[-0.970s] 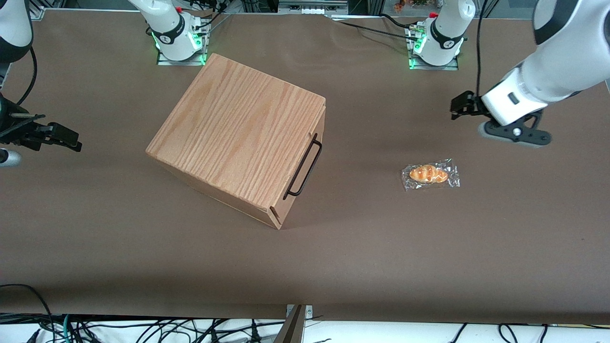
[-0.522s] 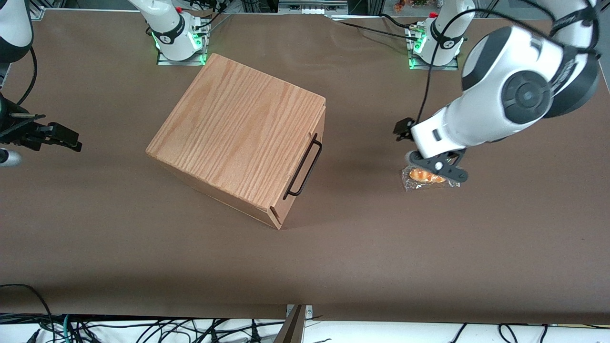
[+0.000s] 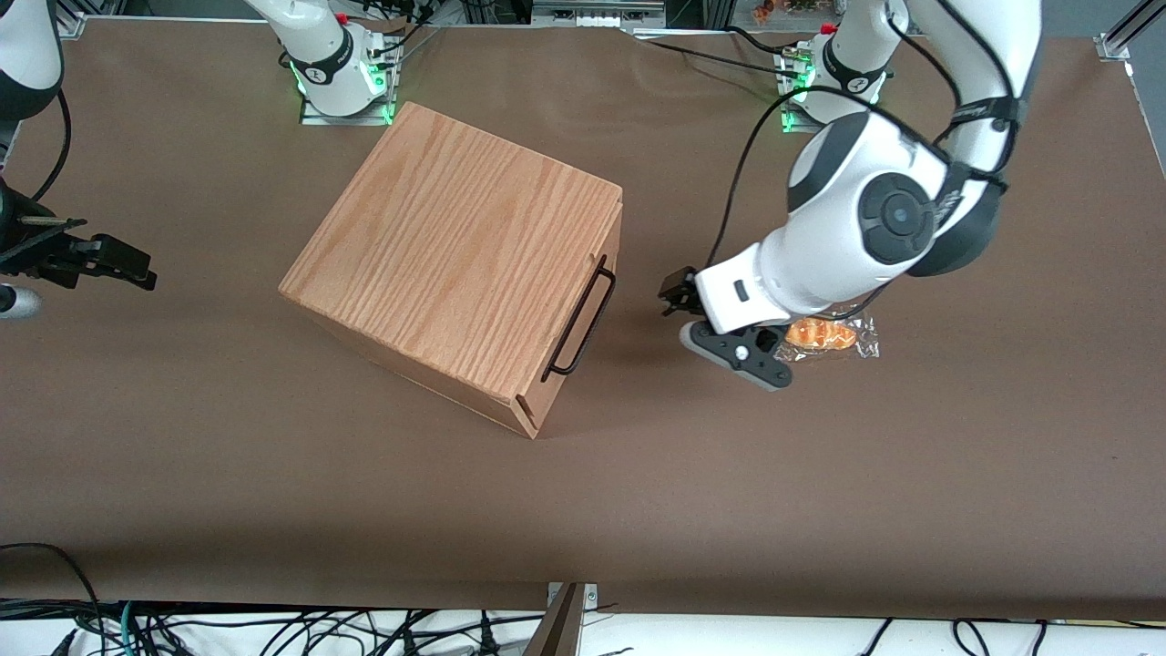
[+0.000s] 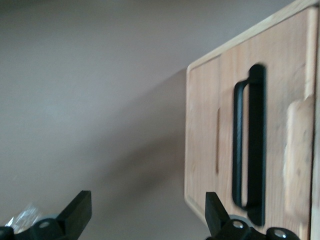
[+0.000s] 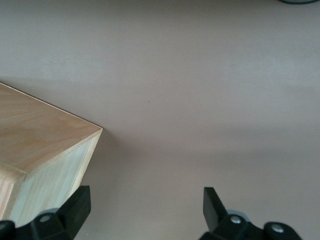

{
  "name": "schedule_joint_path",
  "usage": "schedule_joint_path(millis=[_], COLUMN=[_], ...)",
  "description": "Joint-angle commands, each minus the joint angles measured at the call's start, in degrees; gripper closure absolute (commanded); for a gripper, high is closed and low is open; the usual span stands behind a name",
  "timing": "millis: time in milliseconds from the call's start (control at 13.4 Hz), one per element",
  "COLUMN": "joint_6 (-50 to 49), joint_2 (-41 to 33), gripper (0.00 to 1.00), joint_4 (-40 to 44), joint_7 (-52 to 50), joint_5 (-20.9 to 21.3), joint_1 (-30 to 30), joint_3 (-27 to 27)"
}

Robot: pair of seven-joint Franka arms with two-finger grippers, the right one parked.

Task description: Open top drawer with left arm

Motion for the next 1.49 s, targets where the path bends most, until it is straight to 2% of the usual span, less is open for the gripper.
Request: schedule_joint_path(millis=[0, 149, 448, 1418], joint_6=[5.23, 8.14, 11.83, 12.1], joint_2=[3.35, 4.15, 6.26, 8.19], gripper=[0.0, 0.0, 0.0, 0.0], joint_4=[2.51, 1.99, 1.9, 0.24], joint_7=[-0.76, -0.94, -1.29, -0.59], joint_5=[-1.86, -3.44, -3.45, -1.87], joint_1=[-2.68, -3.91, -5.93, -6.9], joint_3=[0.11, 0.2, 0.2, 0.72])
